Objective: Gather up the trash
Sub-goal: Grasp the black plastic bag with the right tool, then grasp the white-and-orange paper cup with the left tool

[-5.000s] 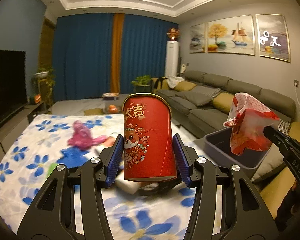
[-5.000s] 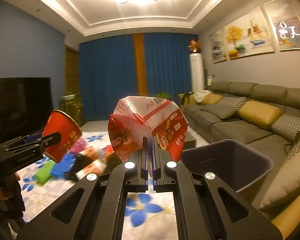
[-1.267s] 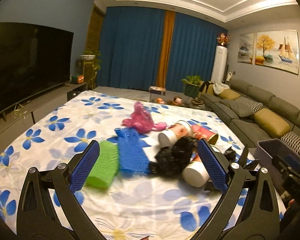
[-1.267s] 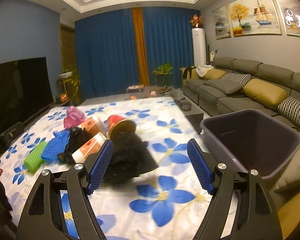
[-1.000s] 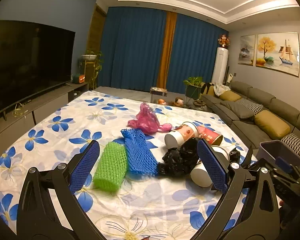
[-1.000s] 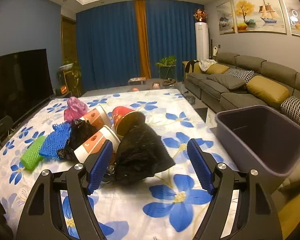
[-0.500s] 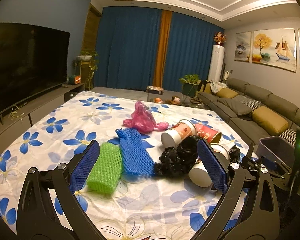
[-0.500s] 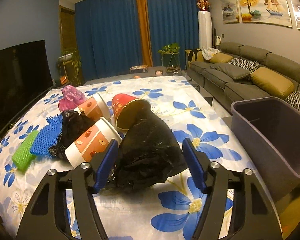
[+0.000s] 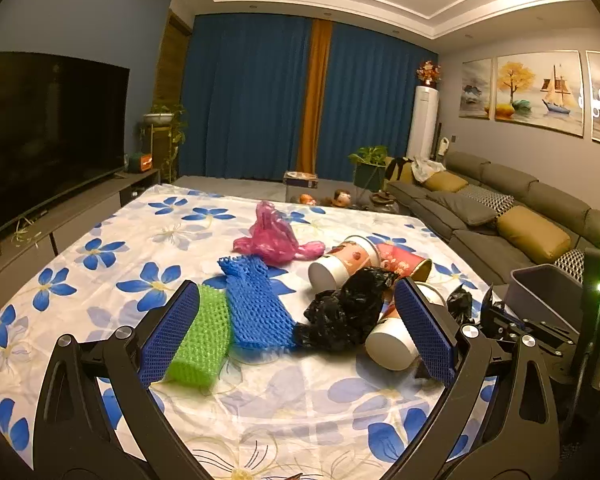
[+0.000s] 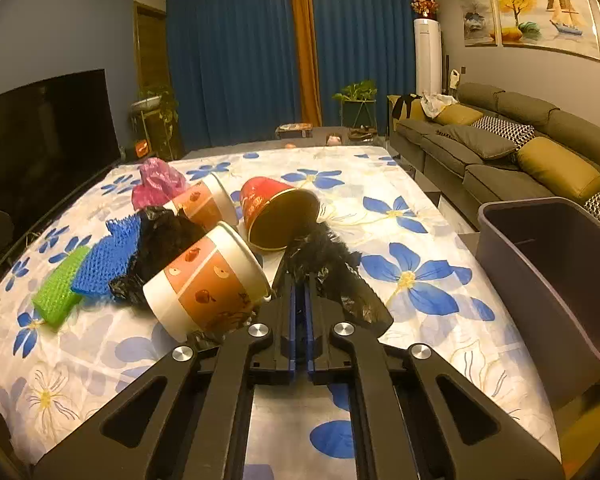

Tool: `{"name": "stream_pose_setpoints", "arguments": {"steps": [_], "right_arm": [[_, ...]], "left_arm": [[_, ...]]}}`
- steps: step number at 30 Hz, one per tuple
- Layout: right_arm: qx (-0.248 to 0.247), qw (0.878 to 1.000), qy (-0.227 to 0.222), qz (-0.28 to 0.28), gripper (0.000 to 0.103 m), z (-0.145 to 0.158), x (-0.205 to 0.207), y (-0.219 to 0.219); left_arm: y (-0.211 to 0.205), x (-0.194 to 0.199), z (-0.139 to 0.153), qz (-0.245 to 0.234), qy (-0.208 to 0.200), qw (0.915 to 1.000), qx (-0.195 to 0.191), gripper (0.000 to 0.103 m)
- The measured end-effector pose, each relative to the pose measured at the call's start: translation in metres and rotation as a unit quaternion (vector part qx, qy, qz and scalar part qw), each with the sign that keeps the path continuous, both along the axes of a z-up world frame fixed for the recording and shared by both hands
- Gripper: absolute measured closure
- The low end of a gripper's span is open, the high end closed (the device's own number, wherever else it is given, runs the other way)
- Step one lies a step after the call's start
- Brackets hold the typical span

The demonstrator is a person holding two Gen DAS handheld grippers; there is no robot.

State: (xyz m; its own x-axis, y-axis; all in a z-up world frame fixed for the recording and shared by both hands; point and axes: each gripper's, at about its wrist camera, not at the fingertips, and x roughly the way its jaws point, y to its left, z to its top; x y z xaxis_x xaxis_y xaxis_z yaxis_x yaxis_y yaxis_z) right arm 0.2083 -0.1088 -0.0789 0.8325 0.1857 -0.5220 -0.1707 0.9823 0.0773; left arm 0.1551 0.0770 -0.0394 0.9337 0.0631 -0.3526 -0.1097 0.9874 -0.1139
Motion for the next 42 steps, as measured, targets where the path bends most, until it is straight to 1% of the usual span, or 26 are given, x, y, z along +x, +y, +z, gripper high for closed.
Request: {"name": "stream_pose_setpoints", "arguments": {"steps": [5, 11, 15, 22, 26, 31, 37, 42], "right_arm": [[0.003, 1.000, -0.025, -0.008, 0.100, 0.015, -0.013, -0.010], [0.015, 0.998, -0.055, -0.024, 0.100, 0.033, -0.031, -0.028], [0.016, 0.997, -0.070, -0.028, 0.100, 0.042, -0.043, -0.036], [0.021, 0.995, -0.089, -0.035, 0.100, 0.052, -0.056, -0.046], [0.023, 0.995, -0.092, -0.038, 0.100, 0.054, -0.057, -0.050], [0.026, 0.995, -0.091, -0.038, 0.100, 0.054, -0.055, -0.053], [0.027, 0.995, -0.088, -0.037, 0.100, 0.052, -0.054, -0.054], [0.027, 0.995, -0.087, -0.037, 0.100, 0.051, -0.051, -0.055]], "left_arm": [[-0.006, 0.001, -0.001, -0.018, 0.001, 0.9998, -0.001, 0.007], [-0.024, 0.014, -0.007, -0.068, 0.018, 0.9974, -0.014, 0.007], [-0.041, 0.031, -0.014, -0.118, 0.043, 0.9918, -0.020, 0.007], [-0.062, 0.062, -0.028, -0.178, 0.082, 0.9804, -0.022, 0.007], [-0.075, 0.076, -0.036, -0.208, 0.099, 0.9730, -0.011, 0.012], [-0.081, 0.092, -0.045, -0.228, 0.119, 0.9665, -0.005, 0.013], [-0.082, 0.108, -0.054, -0.233, 0.137, 0.9628, -0.002, 0.015], [-0.082, 0.119, -0.064, -0.241, 0.155, 0.9580, -0.004, 0.023]]}}
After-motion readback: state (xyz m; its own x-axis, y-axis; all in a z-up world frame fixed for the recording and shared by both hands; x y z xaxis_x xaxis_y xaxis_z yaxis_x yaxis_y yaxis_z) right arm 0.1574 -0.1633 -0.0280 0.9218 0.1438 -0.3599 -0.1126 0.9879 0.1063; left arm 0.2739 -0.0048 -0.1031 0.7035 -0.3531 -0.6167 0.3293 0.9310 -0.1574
